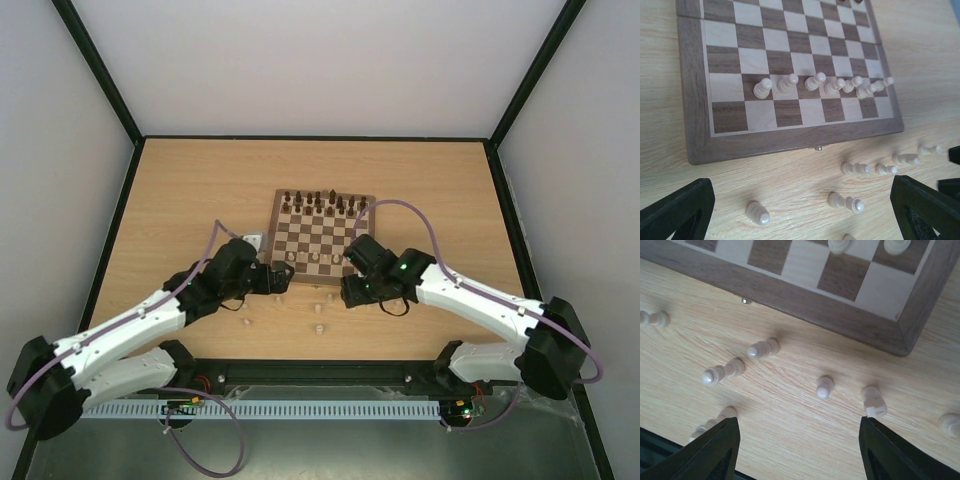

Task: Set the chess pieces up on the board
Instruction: Pick up the chess piece at the center of the board.

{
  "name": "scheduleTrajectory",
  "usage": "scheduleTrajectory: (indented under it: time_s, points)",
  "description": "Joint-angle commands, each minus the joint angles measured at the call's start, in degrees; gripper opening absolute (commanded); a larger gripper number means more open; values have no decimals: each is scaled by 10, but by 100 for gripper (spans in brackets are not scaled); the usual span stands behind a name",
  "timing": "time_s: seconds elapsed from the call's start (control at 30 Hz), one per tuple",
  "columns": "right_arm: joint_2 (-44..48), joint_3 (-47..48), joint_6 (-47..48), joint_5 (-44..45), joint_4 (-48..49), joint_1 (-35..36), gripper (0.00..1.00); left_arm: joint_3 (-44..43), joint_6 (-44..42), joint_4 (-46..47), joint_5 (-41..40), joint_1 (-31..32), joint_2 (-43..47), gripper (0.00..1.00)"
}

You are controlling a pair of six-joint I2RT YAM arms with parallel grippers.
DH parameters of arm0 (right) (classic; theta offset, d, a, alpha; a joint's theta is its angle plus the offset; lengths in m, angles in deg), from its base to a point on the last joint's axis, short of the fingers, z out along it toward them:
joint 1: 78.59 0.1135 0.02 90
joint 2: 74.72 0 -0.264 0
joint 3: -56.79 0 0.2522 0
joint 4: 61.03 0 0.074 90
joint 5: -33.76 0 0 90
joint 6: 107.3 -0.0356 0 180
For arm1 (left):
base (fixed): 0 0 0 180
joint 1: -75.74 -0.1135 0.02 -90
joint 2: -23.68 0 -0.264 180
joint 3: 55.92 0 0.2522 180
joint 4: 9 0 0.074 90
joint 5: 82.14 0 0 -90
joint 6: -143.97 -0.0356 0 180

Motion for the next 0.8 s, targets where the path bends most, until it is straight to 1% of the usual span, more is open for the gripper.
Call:
scheduleTrajectory:
  time_s: [0.0, 0.1, 0.2, 0.27, 0.4, 0.47, 0.5, 0.53, 0.77]
  points:
    - [-29, 25, -17, 41, -45, 23, 63, 22, 13, -11, -24, -3, 57, 99]
    - [-33, 37, -34, 57, -55, 27, 61, 21, 3, -27, -29, -3, 65, 99]
    - [-11, 54, -47, 95, -68, 27, 65, -8, -29, -43, -5, -2, 28, 99]
    - [7, 71, -52, 117, -84, 27, 67, -38, -45, -58, -9, 11, -11, 99]
    - [61, 106, -57, 158, -108, 26, 80, -106, -75, -81, -25, 66, -98, 99]
    - [87, 129, -56, 170, -122, 26, 90, -149, -95, -89, -32, 90, -136, 99]
    - [100, 140, -56, 174, -129, 25, 93, -168, -106, -92, -30, 102, -154, 99]
    - [112, 149, -56, 177, -132, 26, 100, -186, -119, -93, -23, 112, -174, 99]
    - [183, 192, -49, 169, -158, 25, 99, -301, -179, -131, -20, 177, -323, 99]
